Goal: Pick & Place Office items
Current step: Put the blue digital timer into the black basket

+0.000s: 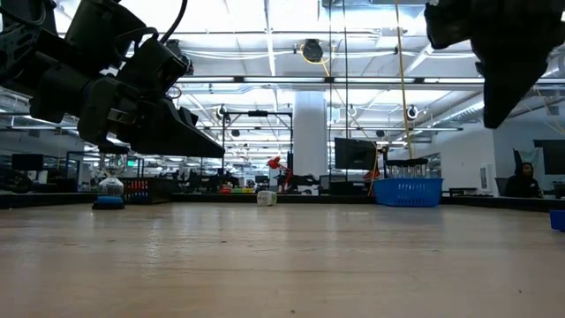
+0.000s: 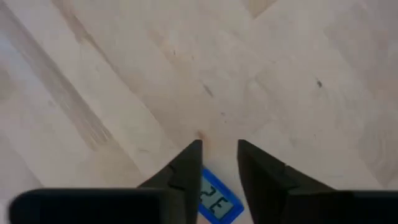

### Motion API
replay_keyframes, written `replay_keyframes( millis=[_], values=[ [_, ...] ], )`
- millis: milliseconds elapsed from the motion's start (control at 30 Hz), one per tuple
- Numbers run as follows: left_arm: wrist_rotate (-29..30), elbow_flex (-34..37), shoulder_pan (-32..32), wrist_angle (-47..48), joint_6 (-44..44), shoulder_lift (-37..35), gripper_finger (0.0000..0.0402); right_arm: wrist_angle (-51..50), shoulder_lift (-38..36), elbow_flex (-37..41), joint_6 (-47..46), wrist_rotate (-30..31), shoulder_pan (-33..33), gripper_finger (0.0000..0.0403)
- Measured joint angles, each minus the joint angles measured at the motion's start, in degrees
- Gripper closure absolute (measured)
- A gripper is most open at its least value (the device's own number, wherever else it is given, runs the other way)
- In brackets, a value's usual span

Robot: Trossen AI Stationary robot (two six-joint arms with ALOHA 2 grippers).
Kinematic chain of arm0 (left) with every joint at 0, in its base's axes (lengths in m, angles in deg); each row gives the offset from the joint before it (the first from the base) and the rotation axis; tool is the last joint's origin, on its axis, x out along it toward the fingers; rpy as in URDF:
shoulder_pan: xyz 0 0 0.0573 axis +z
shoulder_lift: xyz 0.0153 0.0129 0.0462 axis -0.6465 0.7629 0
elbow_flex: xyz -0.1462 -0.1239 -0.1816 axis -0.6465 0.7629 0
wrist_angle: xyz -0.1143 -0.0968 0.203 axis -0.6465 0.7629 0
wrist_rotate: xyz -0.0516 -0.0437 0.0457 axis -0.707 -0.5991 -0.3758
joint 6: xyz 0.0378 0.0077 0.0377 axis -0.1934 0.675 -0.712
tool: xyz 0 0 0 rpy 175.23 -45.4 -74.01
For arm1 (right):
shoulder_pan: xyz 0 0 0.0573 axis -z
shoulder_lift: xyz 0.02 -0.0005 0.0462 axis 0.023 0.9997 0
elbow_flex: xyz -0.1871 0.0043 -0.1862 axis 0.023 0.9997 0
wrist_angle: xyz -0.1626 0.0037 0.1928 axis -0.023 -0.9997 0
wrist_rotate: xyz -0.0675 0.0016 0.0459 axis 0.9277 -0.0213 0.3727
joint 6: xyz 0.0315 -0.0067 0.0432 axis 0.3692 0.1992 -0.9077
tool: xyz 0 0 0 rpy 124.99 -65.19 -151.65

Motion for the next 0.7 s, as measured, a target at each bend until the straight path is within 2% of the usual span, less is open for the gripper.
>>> replay_keyframes(
  millis=[167, 300, 500, 700],
  values=[
    [0.0, 0.0, 0.0, 0.1, 0.0, 0.0, 0.0364, 3.2, 4.4, 0.0, 7.9, -5.5, 0.8, 0.0255],
    [0.0, 0.0, 0.0, 0.1, 0.0, 0.0, 0.0364, 4.8, 8.3, -0.1, 12.7, -8.9, 0.8, 0.0242],
    [0.0, 0.0, 0.0, 0.1, -0.3, 0.0, 0.0364, -1.4, 12.3, -3.3, 11.3, -10.6, 0.8, 0.0234],
    [0.0, 0.0, 0.0, 0.5, -0.4, 0.0, 0.0364, -2.3, 13.6, -4.7, 14.1, -11.9, 0.7, 0.0177]
  ],
)
